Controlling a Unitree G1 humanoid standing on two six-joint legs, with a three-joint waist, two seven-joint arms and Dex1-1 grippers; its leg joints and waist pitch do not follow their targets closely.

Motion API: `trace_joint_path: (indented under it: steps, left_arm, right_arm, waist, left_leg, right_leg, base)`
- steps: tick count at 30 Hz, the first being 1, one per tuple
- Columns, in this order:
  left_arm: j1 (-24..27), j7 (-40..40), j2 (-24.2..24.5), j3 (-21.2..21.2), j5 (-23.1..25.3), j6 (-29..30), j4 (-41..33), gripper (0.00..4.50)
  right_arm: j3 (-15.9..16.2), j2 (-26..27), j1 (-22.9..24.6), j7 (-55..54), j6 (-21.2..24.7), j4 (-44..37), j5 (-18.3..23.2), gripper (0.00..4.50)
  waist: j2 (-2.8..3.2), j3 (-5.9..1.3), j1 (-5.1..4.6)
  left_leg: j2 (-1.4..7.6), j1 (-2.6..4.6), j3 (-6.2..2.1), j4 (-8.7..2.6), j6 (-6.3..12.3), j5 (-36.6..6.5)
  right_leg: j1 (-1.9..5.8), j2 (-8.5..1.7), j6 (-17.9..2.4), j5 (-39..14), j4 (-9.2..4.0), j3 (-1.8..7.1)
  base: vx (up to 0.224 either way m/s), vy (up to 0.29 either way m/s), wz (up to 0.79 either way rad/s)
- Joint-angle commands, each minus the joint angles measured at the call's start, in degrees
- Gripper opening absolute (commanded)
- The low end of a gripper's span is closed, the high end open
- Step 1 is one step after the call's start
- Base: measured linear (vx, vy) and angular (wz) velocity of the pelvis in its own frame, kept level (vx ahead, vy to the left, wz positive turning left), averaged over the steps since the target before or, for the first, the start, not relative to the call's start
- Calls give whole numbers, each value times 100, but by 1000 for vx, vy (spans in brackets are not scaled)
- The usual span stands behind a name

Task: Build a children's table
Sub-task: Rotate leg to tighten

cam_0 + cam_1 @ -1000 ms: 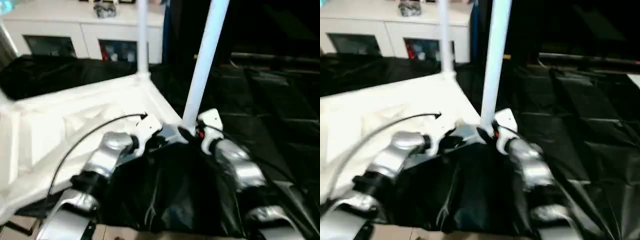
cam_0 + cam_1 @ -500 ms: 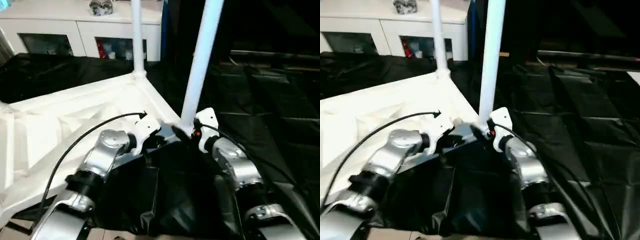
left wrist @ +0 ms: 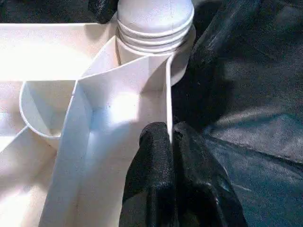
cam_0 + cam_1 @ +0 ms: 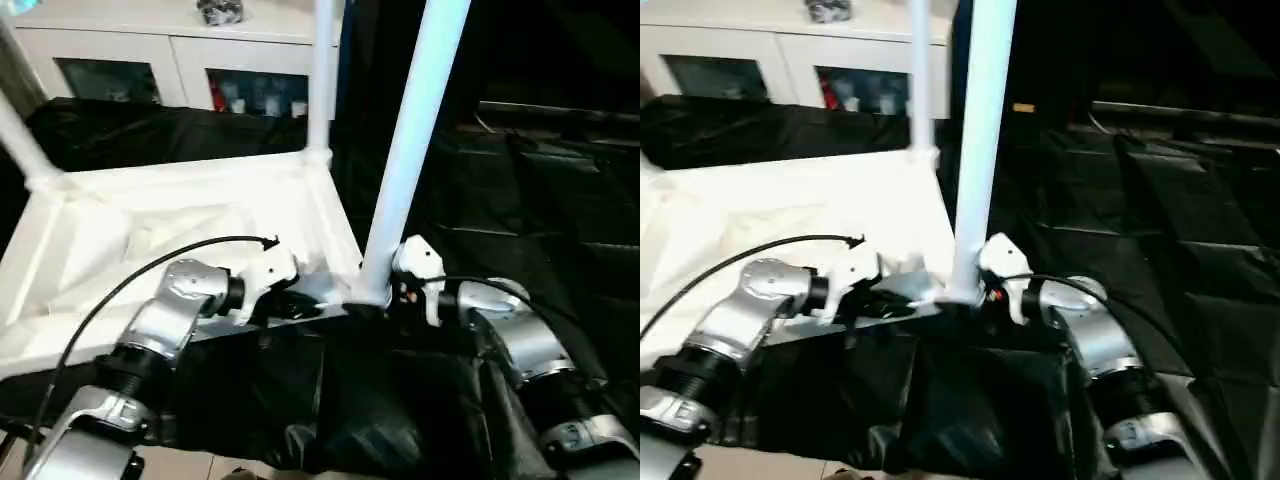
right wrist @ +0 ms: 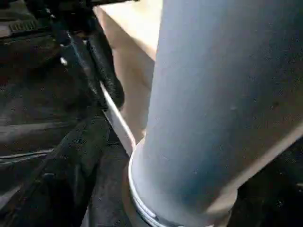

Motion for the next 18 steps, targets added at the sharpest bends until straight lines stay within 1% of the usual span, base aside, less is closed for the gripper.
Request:
trace_joint_path:
  steps: [1, 2, 3, 4, 5, 6, 7, 8, 9, 11, 13, 15, 16, 18]
  left_arm:
    - [-33, -171, -40, -107, -106, -101, -224, 0]
    - [-7, -267, -2, -133, -142, -101, -258, 0]
    - [3, -284, 7, -137, -152, -105, -270, 0]
    - [11, -306, 14, -138, -156, -112, -268, 0]
    - [15, -318, 18, -138, -157, -116, -263, 0]
    - [18, -337, 25, -142, -157, -116, -254, 0]
    - [17, -341, 28, -143, -152, -124, -234, 0]
    - [22, -340, 36, -146, -157, -124, -229, 0]
    - [29, -333, 39, -151, -158, -128, -227, 0]
    - [40, -305, 38, -145, -160, -122, -236, 0]
    - [48, -301, 37, -145, -162, -121, -243, 0]
    - [66, -308, 44, -150, -177, -117, -254, 0]
    - [68, -310, 46, -152, -179, -118, -254, 0]
    - [91, -167, -18, -114, -187, -119, -227, 0]
  right_arm:
    - [105, -19, 43, 169, 49, -177, 88, 377]
    - [143, -52, 66, 282, 75, -252, 94, 359]
    - [158, -65, 78, 312, 82, -277, 89, 343]
    - [178, -79, 92, 363, 99, -304, 95, 334]
    - [191, -88, 100, 397, 111, -320, 102, 334]
    - [205, -91, 107, 418, 105, -328, 102, 330]
    - [221, -93, 110, 435, 104, -329, 99, 317]
    - [242, -101, 116, 444, 97, -329, 100, 304]
    - [257, -109, 124, 457, 92, -330, 100, 295]
    - [280, -120, 130, 472, 80, -325, 82, 284]
    - [291, -111, 136, 466, 77, -320, 65, 268]
    - [307, -84, 168, 445, 97, -352, 42, 265]
    - [309, -81, 173, 442, 102, -359, 41, 263]
    - [332, 24, 340, 272, 186, -493, 38, 262]
  waist:
    - [-3, -357, -2]
    - [-30, -366, -4]
    - [-22, -371, 6]
    - [-44, -375, 2]
    - [-33, -384, 17]
    - [-40, -386, 18]
    - [-34, -388, 22]
    - [-44, -379, 19]
    - [-43, -376, 21]
    - [-30, -363, 28]
    - [-32, -361, 20]
    - [-22, -368, 18]
    - [-28, -373, 19]
    - [-34, -376, 12]
  left_leg:
    - [259, 112, -108, -414, 179, -1267]
    - [254, 101, -102, -402, 210, -1170]
    - [258, 101, -104, -398, 228, -1122]
    - [253, 87, -96, -386, 286, -1005]
    - [252, 87, -96, -374, 336, -892]
    - [252, 85, -94, -370, 358, -856]
    - [251, 93, -89, -363, 398, -824]
    - [250, 86, -88, -365, 406, -857]
    - [250, 83, -90, -367, 397, -882]
    - [257, 98, -93, -380, 324, -1033]
    - [254, 94, -98, -387, 273, -1105]
    - [255, 98, -101, -385, 252, -1086]
    - [254, 97, -101, -382, 258, -1042]
    - [252, 89, -97, -374, 302, -956]
  right_leg:
    - [254, -310, -1427, -855, -392, 267]
    - [265, -303, -1442, -736, -377, 263]
    - [270, -308, -1454, -670, -363, 264]
    - [274, -300, -1477, -515, -345, 261]
    - [279, -307, -1507, -379, -328, 259]
    - [278, -306, -1518, -333, -321, 258]
    - [270, -302, -1540, -310, -320, 254]
    - [269, -304, -1541, -380, -329, 253]
    - [273, -309, -1532, -446, -335, 253]
    - [258, -315, -1479, -719, -365, 258]
    - [262, -314, -1435, -843, -376, 259]
    - [262, -314, -1426, -807, -373, 260]
    - [266, -307, -1429, -718, -360, 259]
    - [267, -303, -1444, -577, -345, 260]
  base:
    - [0, 0, 0]
    - [0, 0, 0]
    - [0, 0, 0]
    - [0, 0, 0]
    - [0, 0, 0]
    - [0, 0, 0]
    - [0, 0, 0]
    - [0, 0, 0]
    - [0, 0, 0]
    - [0, 0, 0]
    - [0, 0, 0]
    - [0, 0, 0]
    - [0, 0, 0]
    - [0, 0, 0]
